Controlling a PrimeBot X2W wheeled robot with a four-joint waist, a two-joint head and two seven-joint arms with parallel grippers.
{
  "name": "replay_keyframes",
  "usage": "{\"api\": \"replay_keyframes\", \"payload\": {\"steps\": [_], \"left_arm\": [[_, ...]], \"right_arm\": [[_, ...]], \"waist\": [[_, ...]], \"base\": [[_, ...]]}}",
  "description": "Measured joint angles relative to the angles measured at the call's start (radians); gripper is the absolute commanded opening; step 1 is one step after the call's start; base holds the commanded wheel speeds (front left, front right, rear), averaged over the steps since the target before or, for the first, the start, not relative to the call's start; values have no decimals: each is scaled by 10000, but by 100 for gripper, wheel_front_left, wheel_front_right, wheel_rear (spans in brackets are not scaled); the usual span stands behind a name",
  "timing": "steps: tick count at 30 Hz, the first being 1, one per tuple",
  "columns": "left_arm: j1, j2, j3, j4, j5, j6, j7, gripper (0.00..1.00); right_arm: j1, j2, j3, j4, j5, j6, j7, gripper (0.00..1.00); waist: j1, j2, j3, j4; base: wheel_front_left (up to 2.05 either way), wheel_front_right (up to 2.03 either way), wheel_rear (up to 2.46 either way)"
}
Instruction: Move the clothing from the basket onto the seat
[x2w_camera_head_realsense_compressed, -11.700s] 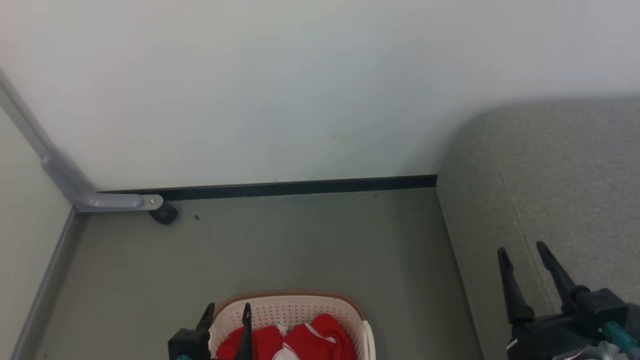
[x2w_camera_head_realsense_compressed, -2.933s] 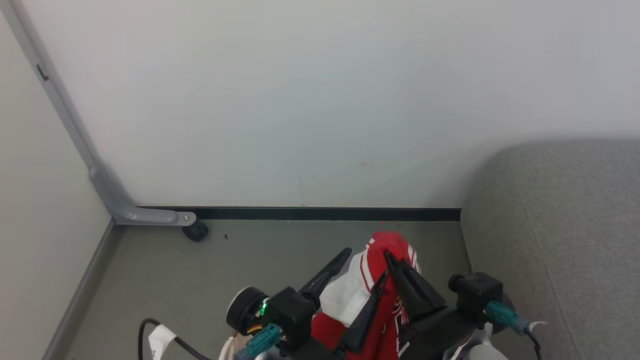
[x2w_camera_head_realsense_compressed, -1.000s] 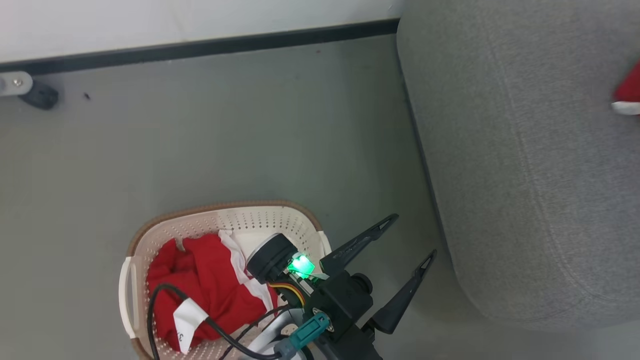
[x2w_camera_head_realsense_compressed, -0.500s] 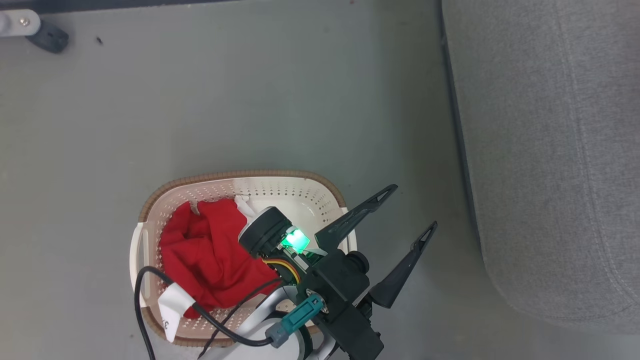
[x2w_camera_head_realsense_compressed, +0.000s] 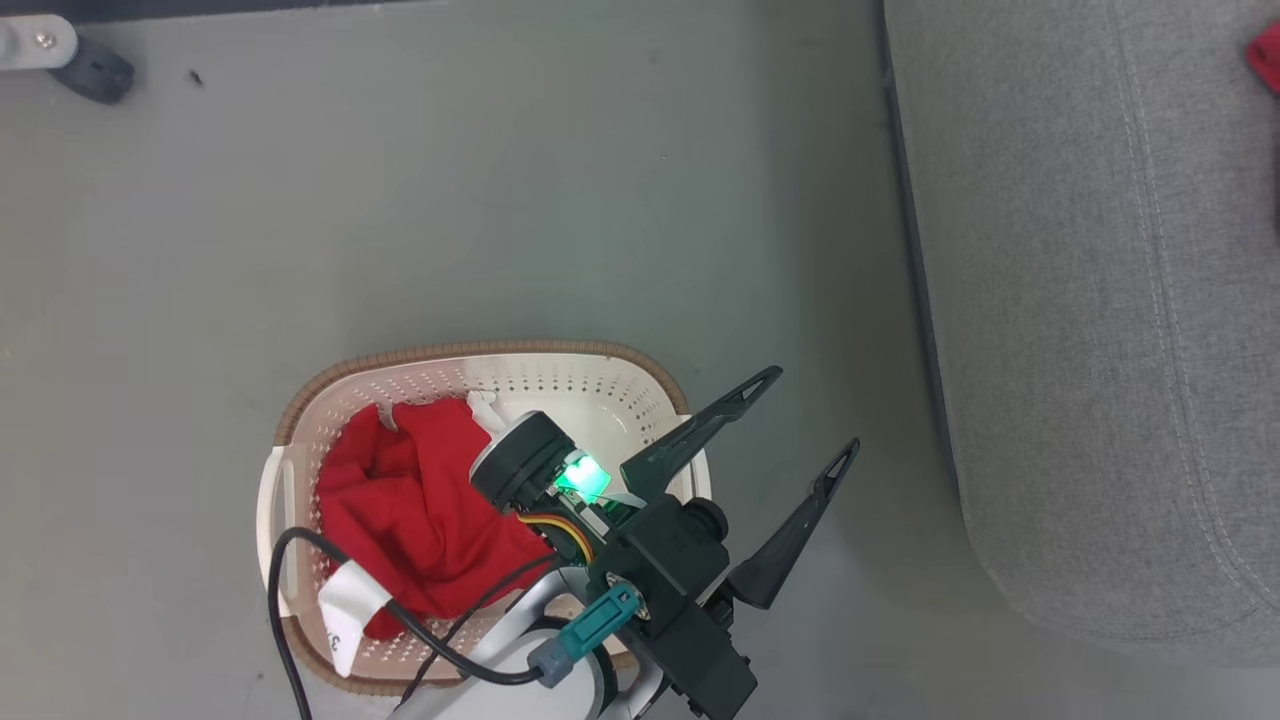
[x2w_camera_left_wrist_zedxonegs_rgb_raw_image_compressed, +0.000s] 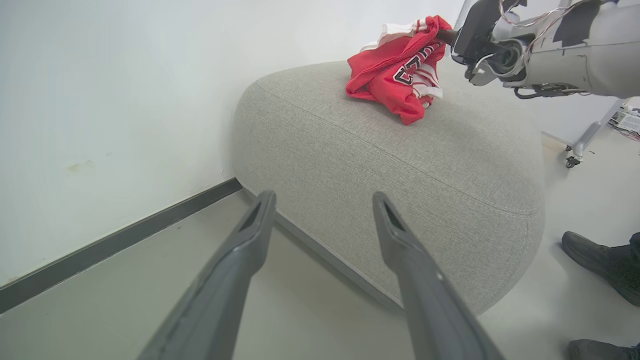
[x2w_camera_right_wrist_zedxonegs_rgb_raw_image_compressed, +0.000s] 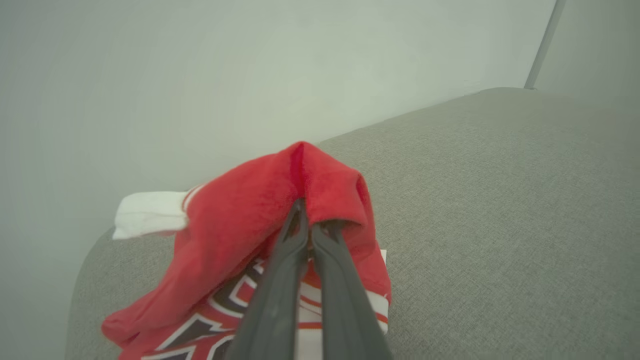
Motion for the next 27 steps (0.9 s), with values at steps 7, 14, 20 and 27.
{"api": "replay_keyframes", "payload": {"steps": [7, 14, 20, 27], "left_arm": [[-1, -10, 52, 357, -19, -12, -263, 100], [28, -38, 242, 826, -184, -4, -633, 100], [296, -71, 416, 1193, -347, 107, -899, 100], [1065, -54, 704, 1492, -600, 403, -1214, 100]], "right_arm": [[6, 6, -205, 485, -27, -182, 0, 100], [743, 357, 38, 681, -272, -157, 0, 100], [1433, 892, 247, 485, -573, 13, 2, 100], [2644, 1787, 792, -389, -932, 320, 2, 100]], "waist": [[0, -1, -402, -23], [-1, -2, -1099, 22], [-1, -2, -1781, 84], [-2, -3, -2684, 195]], "base": [[0, 0, 0], [0, 0, 0], [0, 0, 0], [0, 0, 0]]}}
